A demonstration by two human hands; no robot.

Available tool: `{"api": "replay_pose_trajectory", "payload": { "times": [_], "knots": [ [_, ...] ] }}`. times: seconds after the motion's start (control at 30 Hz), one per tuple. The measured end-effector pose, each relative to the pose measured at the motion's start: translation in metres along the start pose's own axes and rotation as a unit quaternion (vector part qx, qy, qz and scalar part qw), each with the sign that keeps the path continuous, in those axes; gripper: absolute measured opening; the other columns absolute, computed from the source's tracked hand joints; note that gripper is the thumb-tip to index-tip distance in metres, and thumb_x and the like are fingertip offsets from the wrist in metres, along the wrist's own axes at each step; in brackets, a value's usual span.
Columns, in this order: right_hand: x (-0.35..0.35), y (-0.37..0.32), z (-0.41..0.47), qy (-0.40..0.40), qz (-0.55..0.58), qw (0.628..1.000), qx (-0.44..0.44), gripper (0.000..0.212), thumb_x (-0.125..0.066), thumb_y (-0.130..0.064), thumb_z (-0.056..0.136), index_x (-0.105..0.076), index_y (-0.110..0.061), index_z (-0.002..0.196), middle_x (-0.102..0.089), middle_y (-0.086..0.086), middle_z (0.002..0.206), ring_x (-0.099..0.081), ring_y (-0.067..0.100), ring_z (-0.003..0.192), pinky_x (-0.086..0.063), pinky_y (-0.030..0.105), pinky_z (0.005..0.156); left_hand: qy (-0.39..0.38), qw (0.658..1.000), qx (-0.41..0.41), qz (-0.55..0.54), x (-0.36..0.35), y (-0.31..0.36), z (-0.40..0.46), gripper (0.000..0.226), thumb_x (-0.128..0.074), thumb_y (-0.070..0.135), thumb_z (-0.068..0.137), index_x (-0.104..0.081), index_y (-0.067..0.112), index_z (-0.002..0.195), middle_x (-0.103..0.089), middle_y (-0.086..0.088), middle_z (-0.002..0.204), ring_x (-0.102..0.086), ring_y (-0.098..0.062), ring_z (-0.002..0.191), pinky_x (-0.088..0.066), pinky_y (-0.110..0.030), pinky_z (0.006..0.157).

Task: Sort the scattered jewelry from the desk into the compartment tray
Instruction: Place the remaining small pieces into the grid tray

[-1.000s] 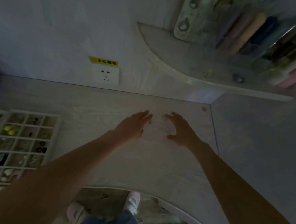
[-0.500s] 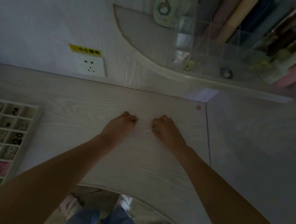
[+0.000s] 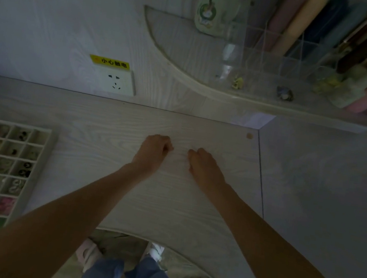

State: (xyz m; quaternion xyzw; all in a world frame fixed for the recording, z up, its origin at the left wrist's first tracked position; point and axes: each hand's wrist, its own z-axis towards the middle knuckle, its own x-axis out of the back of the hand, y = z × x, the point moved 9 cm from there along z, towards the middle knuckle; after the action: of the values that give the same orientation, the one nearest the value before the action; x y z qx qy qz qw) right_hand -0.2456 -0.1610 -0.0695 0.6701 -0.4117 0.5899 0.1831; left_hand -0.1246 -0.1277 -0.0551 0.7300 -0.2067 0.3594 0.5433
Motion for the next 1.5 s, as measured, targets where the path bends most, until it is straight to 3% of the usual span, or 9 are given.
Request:
{"api": "replay_pose_trajectory", "payload": {
  "times": [0.13,0.3,0.47,0.63,0.73,0.93,1.1,1.37,1.5],
  "knots": [
    [0.004,0.025,0.004,0.032,0.308,0.942,-0.129,0.011,-0.060,-0.001,0.085,-0.068,0.002,0.092,-0.065,0.006,0.079,-0.063,0.007,0.068,-0.048,0.012,0.063,-0.002,0.935,0.144,-0.323,0.010,-0.022,-0.015,0.013,-0.064,-0.005,0.082,-0.065,0.007,0.077,-0.065,-0.002,0.071,-0.062,-0.002,0.060,-0.050,-0.012,0.061],
    [-0.016,-0.006,-0.002,-0.050,0.794,0.555,-0.241,0.016,-0.052,0.007,0.089,-0.061,-0.002,0.079,-0.063,0.007,0.065,-0.063,0.008,0.056,-0.052,0.015,0.053,-0.008,0.812,0.233,-0.535,0.017,-0.036,-0.035,0.012,-0.057,-0.005,0.087,-0.062,0.005,0.088,-0.065,-0.011,0.080,-0.068,-0.010,0.067,-0.056,-0.016,0.065],
    [-0.005,-0.064,0.005,-0.125,0.866,0.446,-0.186,0.017,-0.045,0.006,0.074,-0.057,-0.006,0.070,-0.055,0.007,0.067,-0.058,0.013,0.055,-0.049,0.017,0.048,-0.022,0.800,0.206,-0.563,0.038,-0.039,-0.046,0.018,-0.047,-0.004,0.093,-0.064,0.000,0.100,-0.065,-0.011,0.082,-0.067,-0.009,0.075,-0.055,-0.016,0.076],
    [-0.003,-0.121,0.014,-0.191,0.842,0.479,-0.159,0.011,-0.055,-0.014,0.068,-0.060,-0.005,0.064,-0.054,0.007,0.061,-0.053,0.014,0.051,-0.044,0.018,0.044,-0.011,0.827,0.182,-0.531,0.075,-0.055,-0.063,0.016,-0.049,-0.004,0.092,-0.064,0.002,0.093,-0.066,-0.014,0.086,-0.066,-0.014,0.082,-0.055,-0.017,0.078],
    [-0.008,-0.151,0.022,-0.202,0.773,0.577,-0.170,0.035,-0.048,-0.028,0.094,-0.054,-0.010,0.065,-0.049,0.002,0.055,-0.048,0.011,0.046,-0.039,0.017,0.041,0.019,0.842,0.173,-0.510,0.106,-0.079,-0.075,0.012,-0.054,-0.005,0.089,-0.063,0.003,0.090,-0.067,-0.012,0.080,-0.069,-0.011,0.074,-0.056,-0.018,0.073],
    [-0.008,-0.235,0.033,-0.241,0.654,0.712,-0.090,0.022,-0.048,-0.014,0.096,-0.063,-0.006,0.083,-0.055,0.003,0.065,-0.051,0.009,0.051,-0.038,0.017,0.045,0.139,0.906,0.123,-0.381,0.180,-0.135,-0.102,0.030,-0.068,-0.012,0.074,-0.062,0.017,0.081,-0.069,0.007,0.060,-0.064,-0.001,0.061,-0.052,-0.020,0.065],
    [-0.015,-0.294,0.040,-0.254,0.640,0.721,-0.077,0.017,-0.053,-0.014,0.095,-0.064,-0.004,0.087,-0.058,0.005,0.070,-0.052,0.009,0.055,-0.043,0.015,0.048,0.170,0.938,0.075,-0.291,0.227,-0.165,-0.123,0.025,-0.073,0.000,0.074,-0.061,0.016,0.090,-0.069,0.006,0.074,-0.064,-0.001,0.066,-0.050,-0.011,0.063],
    [-0.035,-0.352,0.047,-0.260,0.720,0.632,-0.121,0.013,-0.051,0.000,0.093,-0.063,0.004,0.089,-0.068,0.005,0.064,-0.065,0.008,0.055,-0.052,0.014,0.054,0.142,0.929,0.120,-0.320,0.251,-0.233,-0.129,0.019,-0.072,0.005,0.077,-0.062,0.021,0.081,-0.069,0.004,0.076,-0.066,-0.007,0.071,-0.054,-0.019,0.067],
    [-0.040,-0.361,0.057,-0.194,0.710,0.665,-0.126,0.010,-0.056,-0.001,0.090,-0.064,0.001,0.085,-0.069,0.004,0.062,-0.065,0.008,0.053,-0.051,0.013,0.053,0.087,0.912,0.129,-0.379,0.249,-0.244,-0.131,0.005,-0.064,0.000,0.084,-0.063,-0.003,0.087,-0.069,-0.002,0.066,-0.067,-0.005,0.058,-0.055,-0.017,0.057]
  ]
}}
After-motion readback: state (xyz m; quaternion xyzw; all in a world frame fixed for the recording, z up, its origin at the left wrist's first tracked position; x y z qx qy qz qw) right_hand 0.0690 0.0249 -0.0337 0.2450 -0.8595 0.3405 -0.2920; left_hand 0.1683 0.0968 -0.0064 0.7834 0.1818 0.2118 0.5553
